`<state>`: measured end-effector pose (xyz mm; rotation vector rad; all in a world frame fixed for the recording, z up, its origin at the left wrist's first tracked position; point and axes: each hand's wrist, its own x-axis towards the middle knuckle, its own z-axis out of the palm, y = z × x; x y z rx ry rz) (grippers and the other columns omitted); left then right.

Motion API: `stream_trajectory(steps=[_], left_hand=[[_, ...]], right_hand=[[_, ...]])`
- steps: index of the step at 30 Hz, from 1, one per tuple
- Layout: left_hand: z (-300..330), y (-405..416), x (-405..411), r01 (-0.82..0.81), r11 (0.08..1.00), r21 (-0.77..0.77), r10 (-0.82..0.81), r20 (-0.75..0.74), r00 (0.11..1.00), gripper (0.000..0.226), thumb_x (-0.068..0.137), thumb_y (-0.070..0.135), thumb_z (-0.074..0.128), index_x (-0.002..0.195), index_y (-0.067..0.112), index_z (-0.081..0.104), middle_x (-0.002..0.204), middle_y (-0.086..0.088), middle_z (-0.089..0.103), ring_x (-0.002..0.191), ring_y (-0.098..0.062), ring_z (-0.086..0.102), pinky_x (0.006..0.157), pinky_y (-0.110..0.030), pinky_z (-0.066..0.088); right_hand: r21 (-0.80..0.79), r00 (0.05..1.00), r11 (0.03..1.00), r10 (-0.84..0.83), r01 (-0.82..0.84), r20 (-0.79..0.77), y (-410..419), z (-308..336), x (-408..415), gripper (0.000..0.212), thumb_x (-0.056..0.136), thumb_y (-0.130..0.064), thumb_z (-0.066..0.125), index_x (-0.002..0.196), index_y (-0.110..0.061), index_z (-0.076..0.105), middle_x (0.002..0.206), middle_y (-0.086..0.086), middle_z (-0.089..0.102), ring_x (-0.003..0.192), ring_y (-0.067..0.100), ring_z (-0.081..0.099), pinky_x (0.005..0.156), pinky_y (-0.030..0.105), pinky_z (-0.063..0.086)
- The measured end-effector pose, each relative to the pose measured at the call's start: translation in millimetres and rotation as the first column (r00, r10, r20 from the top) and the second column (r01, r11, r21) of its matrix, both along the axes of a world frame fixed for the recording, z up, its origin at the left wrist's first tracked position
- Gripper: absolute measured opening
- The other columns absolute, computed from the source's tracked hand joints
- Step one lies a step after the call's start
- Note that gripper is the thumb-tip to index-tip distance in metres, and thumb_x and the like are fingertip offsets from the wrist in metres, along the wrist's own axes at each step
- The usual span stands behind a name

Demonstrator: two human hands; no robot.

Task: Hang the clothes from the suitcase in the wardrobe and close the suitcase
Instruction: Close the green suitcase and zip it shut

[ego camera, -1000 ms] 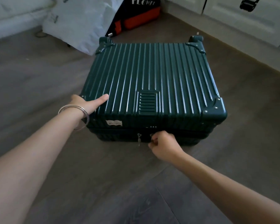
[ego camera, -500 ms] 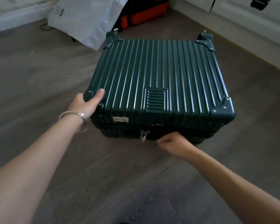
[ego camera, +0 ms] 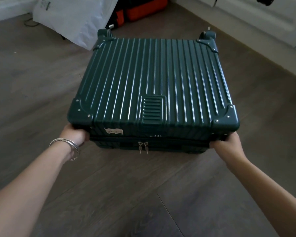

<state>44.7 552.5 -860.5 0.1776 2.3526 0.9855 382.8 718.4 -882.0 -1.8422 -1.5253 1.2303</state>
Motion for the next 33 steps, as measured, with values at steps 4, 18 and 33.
stream_trajectory(steps=[4,18,33], left_hand=[[13,-2,9,-0.098,0.995,0.032,0.092,0.148,0.985,0.038,0.076,-0.023,0.037,0.062,0.011,0.046,0.065,-0.01,0.046,0.059,-0.021,0.043,0.059,-0.03,0.041],[222,-43,39,0.028,0.991,-0.132,0.023,0.374,0.927,0.049,0.058,0.021,0.074,0.103,0.025,0.056,0.105,0.001,0.058,0.102,-0.019,0.048,0.09,-0.043,0.038],[286,-88,61,0.145,0.912,-0.383,0.014,0.384,0.923,0.066,0.063,0.052,0.076,0.114,0.014,0.06,0.116,-0.002,0.065,0.106,-0.027,0.061,0.095,-0.04,0.048]], right_hand=[[-0.057,0.999,0.998,-0.008,0.011,0.047,-4,17,4,0.046,0.066,0.009,0.062,0.106,-0.013,0.059,0.1,0.006,0.067,0.097,0.024,0.061,0.088,0.043,0.053],[-0.436,0.98,0.896,0.156,-0.088,0.124,-19,224,15,0.071,0.052,-0.025,0.066,0.121,-0.018,0.049,0.111,0.002,0.063,0.105,0.023,0.058,0.089,0.036,0.048],[-0.605,0.893,0.789,0.344,-0.108,0.29,-36,303,15,0.076,0.074,-0.062,0.061,0.132,-0.015,0.046,0.123,0.004,0.06,0.11,0.026,0.058,0.095,0.037,0.047]])
